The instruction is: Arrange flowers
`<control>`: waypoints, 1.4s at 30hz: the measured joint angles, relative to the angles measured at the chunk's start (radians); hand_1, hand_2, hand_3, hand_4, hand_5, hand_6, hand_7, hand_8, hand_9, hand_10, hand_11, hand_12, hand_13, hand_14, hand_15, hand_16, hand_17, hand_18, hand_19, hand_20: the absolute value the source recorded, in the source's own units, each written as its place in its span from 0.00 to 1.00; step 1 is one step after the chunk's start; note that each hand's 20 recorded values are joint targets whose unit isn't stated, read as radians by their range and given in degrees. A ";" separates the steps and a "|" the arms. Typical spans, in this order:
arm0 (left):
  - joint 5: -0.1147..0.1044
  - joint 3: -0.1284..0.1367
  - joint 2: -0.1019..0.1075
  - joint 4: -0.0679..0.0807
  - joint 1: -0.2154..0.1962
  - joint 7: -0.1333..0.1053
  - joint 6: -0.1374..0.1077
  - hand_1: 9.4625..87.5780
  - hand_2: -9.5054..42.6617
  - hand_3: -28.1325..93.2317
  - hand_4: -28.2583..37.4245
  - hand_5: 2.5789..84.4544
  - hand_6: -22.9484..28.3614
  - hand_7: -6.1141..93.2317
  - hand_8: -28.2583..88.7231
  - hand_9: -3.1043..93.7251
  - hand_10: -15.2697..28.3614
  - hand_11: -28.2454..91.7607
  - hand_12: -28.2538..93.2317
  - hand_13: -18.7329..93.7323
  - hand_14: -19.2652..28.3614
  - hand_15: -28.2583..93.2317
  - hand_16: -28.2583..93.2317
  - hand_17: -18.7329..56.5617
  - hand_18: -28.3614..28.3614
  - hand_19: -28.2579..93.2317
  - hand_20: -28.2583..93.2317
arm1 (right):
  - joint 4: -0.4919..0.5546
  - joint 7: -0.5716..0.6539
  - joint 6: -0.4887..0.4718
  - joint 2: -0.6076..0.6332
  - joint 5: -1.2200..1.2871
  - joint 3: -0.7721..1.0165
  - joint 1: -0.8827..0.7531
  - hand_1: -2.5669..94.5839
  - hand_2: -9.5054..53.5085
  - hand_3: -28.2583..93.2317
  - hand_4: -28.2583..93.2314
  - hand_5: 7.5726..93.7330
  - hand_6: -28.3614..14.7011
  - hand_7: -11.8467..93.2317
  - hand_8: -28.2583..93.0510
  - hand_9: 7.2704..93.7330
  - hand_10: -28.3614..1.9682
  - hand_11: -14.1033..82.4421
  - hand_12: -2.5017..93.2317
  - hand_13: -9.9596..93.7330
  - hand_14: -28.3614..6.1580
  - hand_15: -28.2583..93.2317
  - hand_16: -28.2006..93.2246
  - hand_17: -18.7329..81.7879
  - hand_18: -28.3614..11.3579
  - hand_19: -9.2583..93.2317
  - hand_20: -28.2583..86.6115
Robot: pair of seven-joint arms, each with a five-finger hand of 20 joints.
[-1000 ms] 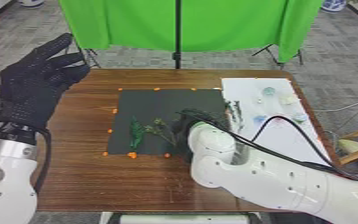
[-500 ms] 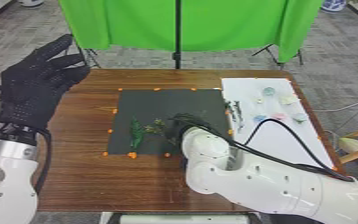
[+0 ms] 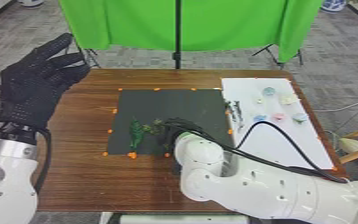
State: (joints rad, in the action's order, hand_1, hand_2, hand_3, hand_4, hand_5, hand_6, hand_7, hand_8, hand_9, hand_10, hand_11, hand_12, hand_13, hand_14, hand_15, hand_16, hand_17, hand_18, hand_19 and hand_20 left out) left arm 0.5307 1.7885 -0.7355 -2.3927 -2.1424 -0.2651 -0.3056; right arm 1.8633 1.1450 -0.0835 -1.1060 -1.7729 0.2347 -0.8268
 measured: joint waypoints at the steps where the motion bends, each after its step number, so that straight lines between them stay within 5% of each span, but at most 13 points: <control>1: 0.000 0.000 0.000 0.000 0.000 0.000 0.000 0.16 0.34 0.88 0.05 0.41 0.64 0.20 0.16 0.38 0.83 0.50 0.33 0.40 1.00 0.73 0.13 0.18 0.96 0.75 0.45 | 0.001 0.000 -0.001 0.000 0.000 0.000 -0.001 0.31 0.26 0.82 0.07 0.88 0.53 0.22 0.14 1.00 0.51 0.47 0.18 1.00 0.61 0.65 0.37 0.75 0.16 1.00 0.38; 8: -0.001 0.006 0.001 -0.002 -0.009 0.003 -0.009 0.16 0.34 0.88 0.05 0.42 0.64 0.20 0.16 0.38 0.83 0.50 0.33 0.40 1.00 0.73 0.13 0.18 0.96 0.75 0.45 | 0.021 0.001 -0.008 0.007 -0.016 0.012 -0.015 0.30 0.24 0.82 0.07 0.93 0.54 0.25 0.14 1.00 0.54 0.51 0.17 1.00 0.61 0.66 0.37 0.76 0.17 1.00 0.37; 15: -0.002 0.050 -0.004 -0.018 -0.065 0.005 -0.023 0.15 0.34 0.87 0.04 0.42 0.64 0.20 0.17 0.38 0.83 0.50 0.33 0.40 1.00 0.73 0.13 0.18 0.96 0.75 0.45 | 0.126 -0.022 0.019 0.091 -0.061 0.077 -0.050 0.30 0.22 0.83 0.06 0.92 0.54 0.25 0.15 1.00 0.52 0.48 0.17 1.00 0.61 0.66 0.36 0.76 0.17 1.00 0.37; 26: -0.003 0.100 -0.038 -0.044 -0.161 0.000 -0.045 0.14 0.34 0.88 0.02 0.42 0.64 0.20 0.17 0.38 0.84 0.50 0.33 0.40 1.00 0.73 0.13 0.18 0.96 0.75 0.45 | 0.140 -0.026 0.174 0.261 -0.094 0.282 -0.128 0.31 0.18 0.83 0.06 0.62 0.49 0.20 0.15 0.93 0.38 0.37 0.19 0.97 0.55 0.58 0.39 0.73 0.19 1.00 0.20; 36: -0.005 0.099 -0.057 -0.049 -0.186 -0.013 -0.052 0.14 0.34 0.88 0.02 0.42 0.64 0.20 0.17 0.38 0.84 0.50 0.33 0.40 1.00 0.73 0.13 0.18 0.96 0.75 0.45 | 0.014 0.031 0.156 0.362 -0.100 0.277 -0.117 0.33 0.13 0.81 0.05 0.52 0.48 0.20 0.15 0.93 0.38 0.38 0.19 0.97 0.57 0.58 0.39 0.74 0.20 1.00 0.20; 42: -0.005 0.074 -0.058 -0.047 -0.175 -0.012 -0.051 0.15 0.34 0.88 0.02 0.42 0.64 0.20 0.16 0.38 0.84 0.50 0.33 0.40 1.00 0.73 0.13 0.18 0.96 0.75 0.45 | -0.085 0.041 0.126 0.349 -0.089 0.207 -0.061 0.33 0.11 0.80 0.05 0.51 0.47 0.20 0.15 0.93 0.38 0.38 0.19 0.97 0.57 0.58 0.39 0.74 0.21 1.00 0.19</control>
State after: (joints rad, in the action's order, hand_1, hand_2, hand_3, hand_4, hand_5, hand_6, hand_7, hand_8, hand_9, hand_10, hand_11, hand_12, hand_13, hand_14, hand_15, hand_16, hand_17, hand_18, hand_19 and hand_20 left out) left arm 0.5260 1.8626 -0.7936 -2.4401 -2.3175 -0.2769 -0.3571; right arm 1.7781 1.1859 0.0429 -0.7572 -1.8619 0.4412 -0.8877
